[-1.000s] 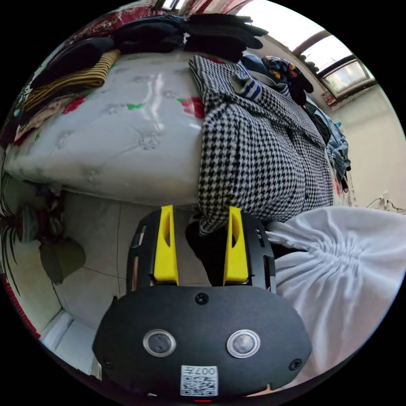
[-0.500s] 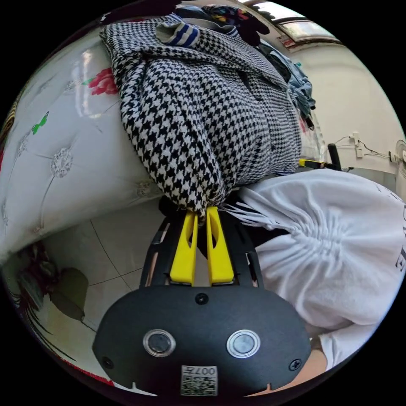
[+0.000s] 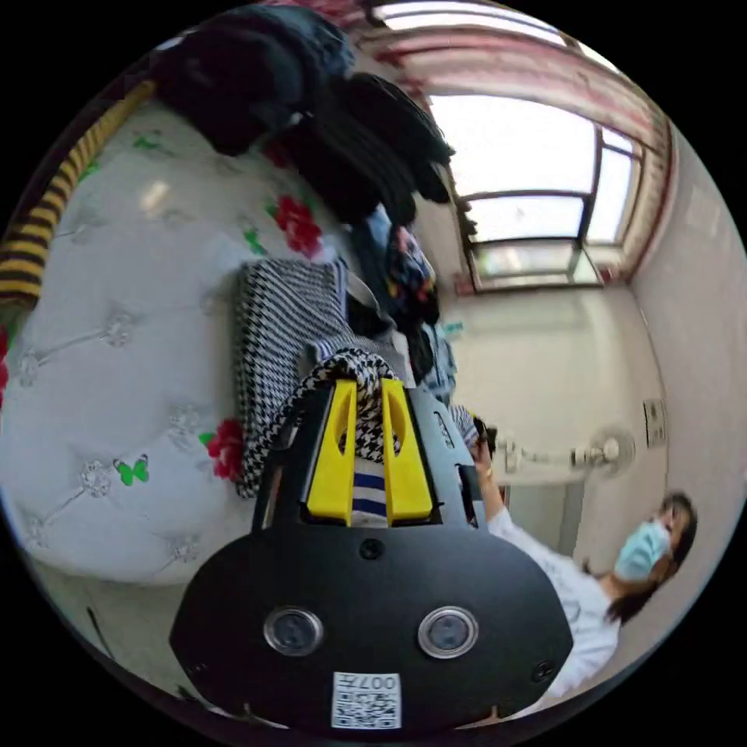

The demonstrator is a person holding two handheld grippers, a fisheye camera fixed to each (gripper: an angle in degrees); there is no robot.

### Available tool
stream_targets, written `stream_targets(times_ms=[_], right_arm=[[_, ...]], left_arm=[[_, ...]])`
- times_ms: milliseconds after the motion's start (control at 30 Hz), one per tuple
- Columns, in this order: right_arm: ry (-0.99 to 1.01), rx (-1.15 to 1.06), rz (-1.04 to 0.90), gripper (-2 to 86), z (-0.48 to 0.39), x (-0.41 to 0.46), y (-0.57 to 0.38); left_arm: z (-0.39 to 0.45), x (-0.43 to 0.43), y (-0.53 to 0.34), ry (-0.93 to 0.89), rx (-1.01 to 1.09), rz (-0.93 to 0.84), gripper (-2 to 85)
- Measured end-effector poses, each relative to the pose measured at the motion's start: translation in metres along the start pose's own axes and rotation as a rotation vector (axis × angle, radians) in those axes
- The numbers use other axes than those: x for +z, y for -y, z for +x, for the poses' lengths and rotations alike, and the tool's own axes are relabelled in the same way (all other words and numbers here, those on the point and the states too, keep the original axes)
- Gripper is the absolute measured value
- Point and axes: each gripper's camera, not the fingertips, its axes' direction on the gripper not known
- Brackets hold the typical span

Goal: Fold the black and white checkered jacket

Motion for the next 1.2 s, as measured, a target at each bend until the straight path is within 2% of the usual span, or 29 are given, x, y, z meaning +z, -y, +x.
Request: stream_targets(times_ms=[67, 100, 167, 300, 433, 500, 567, 633, 667, 700, 767, 900, 1000, 1067, 1200], right_arm=[[-0.139, 0.031, 0.071, 6.1, 0.001, 0.012, 0.024], [-0.185, 0.045, 0.114, 6.9, 0.004, 0.018, 0.029], [-0.215, 0.030, 0.138, 7.8, 0.009, 0.024, 0.024], [-0.401, -0.035, 0.026, 9.3, 0.029, 0.043, -0.010], [-0.495, -0.052, 0.063, 10.8, 0.047, 0.040, -0.033], [-0.538, -0.030, 0.050, 11.7, 0.060, 0.041, -0.031], [-0.567, -0.004, 0.047, 12.4, 0.069, 0.040, -0.029], [-0.574, 0.035, 0.047, 13.1, 0.078, 0.036, -0.031], [-0.561, 0.068, 0.061, 13.4, 0.085, 0.029, -0.037], [-0.549, 0.107, 0.088, 13.5, 0.094, 0.019, -0.048], [-0.509, 0.209, 0.165, 13.3, 0.113, -0.002, -0.076], [-0.258, 0.441, 0.306, 12.8, 0.164, -0.032, -0.159], [-0.203, 0.430, 0.395, 12.1, 0.167, -0.036, -0.184], [-0.156, 0.421, 0.346, 11.1, 0.172, -0.026, -0.176], [-0.189, 0.435, 0.246, 6.6, 0.160, -0.021, -0.141]], left_arm=[[-0.014, 0.002, 0.011, 0.074, -0.123, 0.130, 9.6], [-0.015, 0.005, 0.012, 0.112, -0.140, 0.203, 10.7], [-0.011, 0.013, 0.009, 0.167, -0.087, 0.223, 11.3], [0.009, 0.038, -0.015, 0.395, 0.122, 0.174, 12.9], [0.038, 0.073, -0.024, 0.500, 0.335, 0.121, 15.1], [0.062, 0.109, -0.007, 0.657, 0.453, 0.056, 15.2], [0.069, 0.137, 0.016, 0.752, 0.464, -0.003, 14.0], [0.055, 0.157, 0.042, 0.841, 0.340, -0.037, 14.2], [0.034, 0.169, 0.059, 0.853, 0.225, -0.108, 14.9], [0.012, 0.177, 0.067, 0.799, 0.133, -0.154, 15.3], [0.010, 0.169, 0.065, 0.735, 0.143, -0.075, 15.5], [0.012, 0.160, 0.044, 0.643, 0.145, -0.018, 15.2], [0.004, 0.140, 0.019, 0.537, 0.038, 0.048, 14.8], [0.002, 0.132, 0.002, 0.499, 0.004, 0.060, 14.4], [0.002, 0.109, -0.030, 0.424, -0.049, 0.097, 13.8]])
